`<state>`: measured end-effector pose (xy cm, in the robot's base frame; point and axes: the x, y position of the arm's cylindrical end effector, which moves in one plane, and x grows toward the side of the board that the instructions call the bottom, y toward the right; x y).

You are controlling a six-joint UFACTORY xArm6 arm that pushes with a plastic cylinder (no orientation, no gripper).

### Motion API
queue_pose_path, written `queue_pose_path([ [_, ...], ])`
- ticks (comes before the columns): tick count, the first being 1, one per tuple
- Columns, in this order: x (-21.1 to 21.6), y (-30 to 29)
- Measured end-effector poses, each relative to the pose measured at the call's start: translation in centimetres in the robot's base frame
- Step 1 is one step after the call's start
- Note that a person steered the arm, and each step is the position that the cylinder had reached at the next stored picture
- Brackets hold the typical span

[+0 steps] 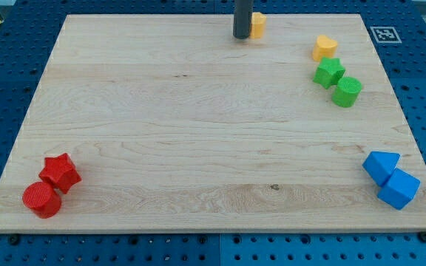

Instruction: Move the yellow hexagon to the top of the yellow heart

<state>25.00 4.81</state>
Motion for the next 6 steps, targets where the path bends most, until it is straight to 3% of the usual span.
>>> queue_pose_path([
  [4,-1.9,-0.5],
  [6,-1.9,3.7],
])
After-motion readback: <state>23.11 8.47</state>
